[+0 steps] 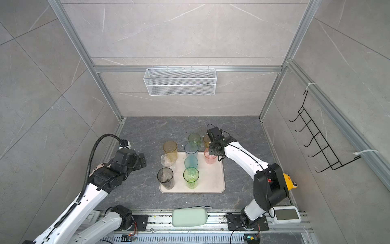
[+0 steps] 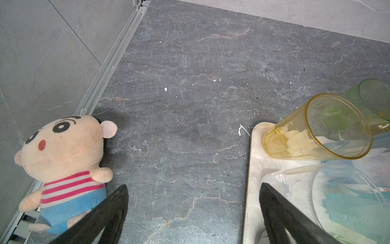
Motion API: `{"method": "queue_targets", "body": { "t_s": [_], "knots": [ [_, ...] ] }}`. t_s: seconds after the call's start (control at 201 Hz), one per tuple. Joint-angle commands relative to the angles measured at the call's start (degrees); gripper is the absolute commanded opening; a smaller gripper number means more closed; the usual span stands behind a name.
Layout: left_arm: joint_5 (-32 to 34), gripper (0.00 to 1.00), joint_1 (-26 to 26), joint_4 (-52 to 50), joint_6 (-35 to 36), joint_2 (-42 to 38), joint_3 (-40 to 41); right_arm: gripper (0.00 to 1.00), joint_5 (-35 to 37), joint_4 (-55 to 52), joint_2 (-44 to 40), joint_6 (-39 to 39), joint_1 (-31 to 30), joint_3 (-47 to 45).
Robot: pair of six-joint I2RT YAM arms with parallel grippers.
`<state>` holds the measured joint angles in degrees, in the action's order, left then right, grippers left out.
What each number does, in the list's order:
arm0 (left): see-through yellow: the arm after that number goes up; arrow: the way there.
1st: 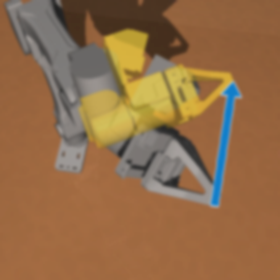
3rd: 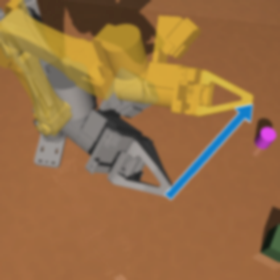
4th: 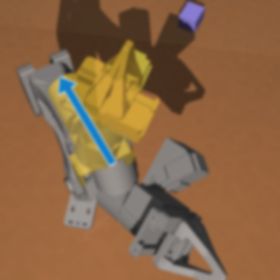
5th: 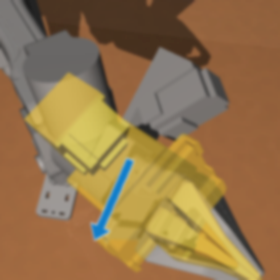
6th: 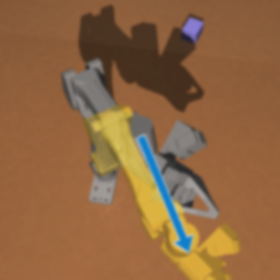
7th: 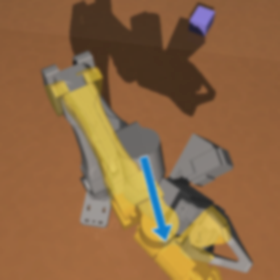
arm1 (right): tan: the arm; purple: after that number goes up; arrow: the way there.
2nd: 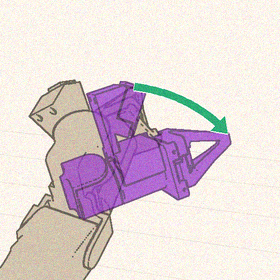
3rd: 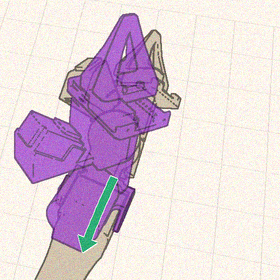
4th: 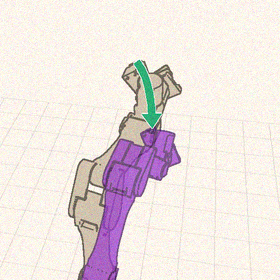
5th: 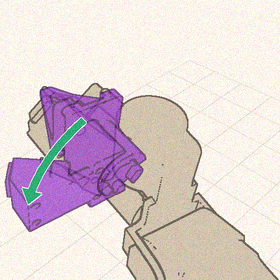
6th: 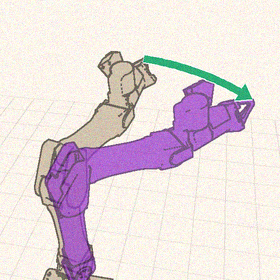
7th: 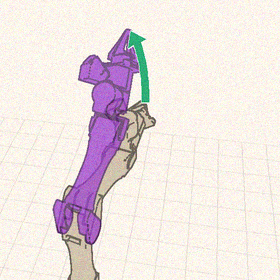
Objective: Place the glasses into the tray
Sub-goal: Place the glass on the tray.
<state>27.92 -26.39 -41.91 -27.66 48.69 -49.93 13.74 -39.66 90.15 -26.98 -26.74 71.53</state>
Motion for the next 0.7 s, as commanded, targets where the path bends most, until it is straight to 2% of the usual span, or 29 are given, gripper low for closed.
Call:
{"method": "queue_targets", "body": {
  "t_s": [0.0,0.189,0.239,0.339,0.383,0.622,0.692],
  "knots": [
    [0.37,0.97,-0.23,1.31,-0.28,-0.25,-0.39,0.53,-1.65,-3.41,-3.27,1.20,0.04,2.12],
    [0.24,0.97,-0.24,1.30,-0.27,-0.76,-0.23,0.59,-1.70,-5.46,-5.08,2.06,0.13,5.20],
    [0.25,0.97,-0.24,1.31,-0.21,-0.81,-0.25,0.68,-1.61,-5.77,-4.90,2.44,0.10,6.36],
    [0.16,0.97,-0.23,1.22,-0.22,-0.93,-0.18,0.70,-1.70,-6.10,-4.14,3.07,0.11,8.72],
    [0.28,0.97,-0.24,1.13,-0.30,-0.92,-0.17,0.75,-1.61,-6.04,-3.52,3.24,0.08,9.95],
    [0.40,0.97,-0.24,0.69,-0.42,-1.63,-0.16,0.77,-4.58,-4.80,2.44,5.98,0.02,18.14],
    [0.59,0.97,-0.24,0.54,-0.46,-1.91,-0.17,0.81,-5.61,-3.96,4.30,6.71,-0.02,20.18]
  ]
}}
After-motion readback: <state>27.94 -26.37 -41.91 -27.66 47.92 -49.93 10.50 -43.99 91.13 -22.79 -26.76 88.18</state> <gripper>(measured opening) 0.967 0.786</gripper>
